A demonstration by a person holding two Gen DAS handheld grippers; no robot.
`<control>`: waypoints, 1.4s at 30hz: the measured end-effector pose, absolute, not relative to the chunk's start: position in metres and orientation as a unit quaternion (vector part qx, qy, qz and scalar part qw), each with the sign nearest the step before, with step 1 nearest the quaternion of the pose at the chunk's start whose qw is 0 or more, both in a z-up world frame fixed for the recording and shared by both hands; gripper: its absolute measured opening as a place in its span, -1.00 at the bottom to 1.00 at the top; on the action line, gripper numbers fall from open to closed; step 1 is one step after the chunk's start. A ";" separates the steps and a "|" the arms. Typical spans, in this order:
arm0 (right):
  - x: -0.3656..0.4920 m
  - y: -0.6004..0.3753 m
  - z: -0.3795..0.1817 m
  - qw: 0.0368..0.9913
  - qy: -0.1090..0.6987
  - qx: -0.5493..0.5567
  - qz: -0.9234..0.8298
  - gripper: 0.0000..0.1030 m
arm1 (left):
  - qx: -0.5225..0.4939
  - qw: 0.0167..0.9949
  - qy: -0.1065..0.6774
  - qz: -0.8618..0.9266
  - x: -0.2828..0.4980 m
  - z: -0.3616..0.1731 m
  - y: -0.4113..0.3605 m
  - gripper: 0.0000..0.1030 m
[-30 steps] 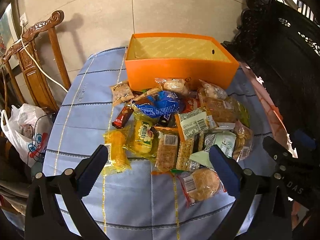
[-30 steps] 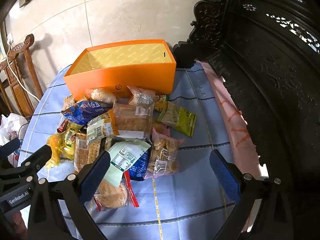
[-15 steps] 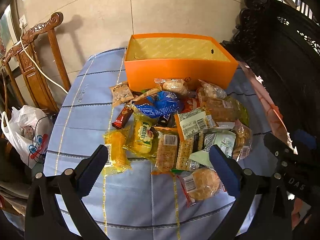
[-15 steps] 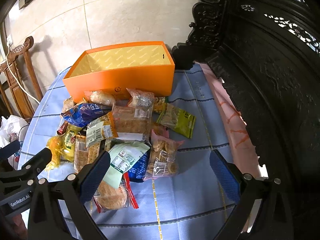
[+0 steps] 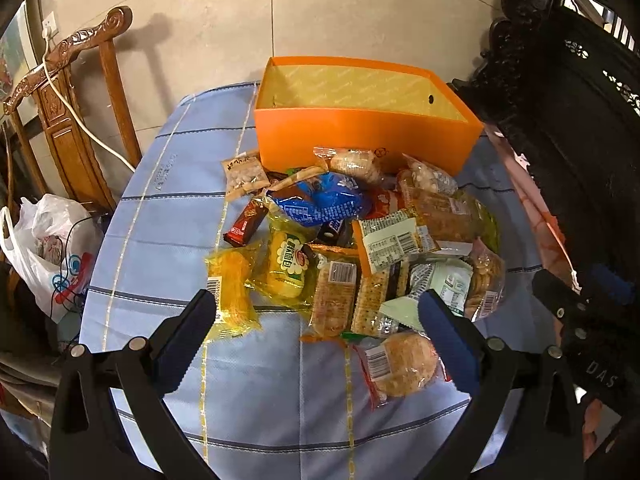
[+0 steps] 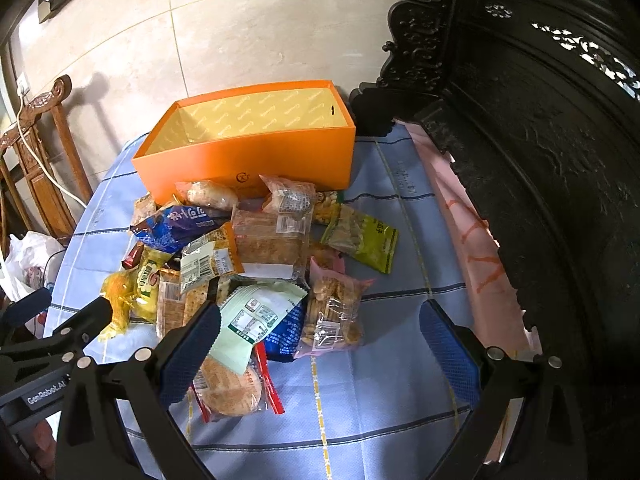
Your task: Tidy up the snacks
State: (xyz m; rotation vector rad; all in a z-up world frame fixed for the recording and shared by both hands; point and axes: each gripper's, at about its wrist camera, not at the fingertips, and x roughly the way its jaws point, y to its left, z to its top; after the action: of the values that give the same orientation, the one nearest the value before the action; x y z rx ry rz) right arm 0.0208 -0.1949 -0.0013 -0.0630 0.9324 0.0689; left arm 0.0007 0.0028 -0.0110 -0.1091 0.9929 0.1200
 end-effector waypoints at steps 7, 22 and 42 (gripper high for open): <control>0.021 -0.195 -0.003 0.891 0.452 -0.036 0.028 0.93 | -0.036 0.883 0.464 0.062 -0.002 -0.009 -0.001 0.92; 0.019 -0.194 0.000 0.892 0.448 -0.046 0.026 0.93 | -0.031 0.879 0.473 0.052 -0.002 -0.011 -0.004 0.92; 0.026 -0.193 -0.015 0.886 0.450 -0.013 0.109 0.93 | -0.032 0.884 0.466 0.034 0.002 -0.028 0.005 0.92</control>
State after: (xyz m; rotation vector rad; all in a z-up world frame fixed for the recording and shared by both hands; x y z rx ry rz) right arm 0.0260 -0.1928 -0.0149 -0.0263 0.9359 0.2262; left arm 0.0025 0.0052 -0.0282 -0.0667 0.9698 0.0706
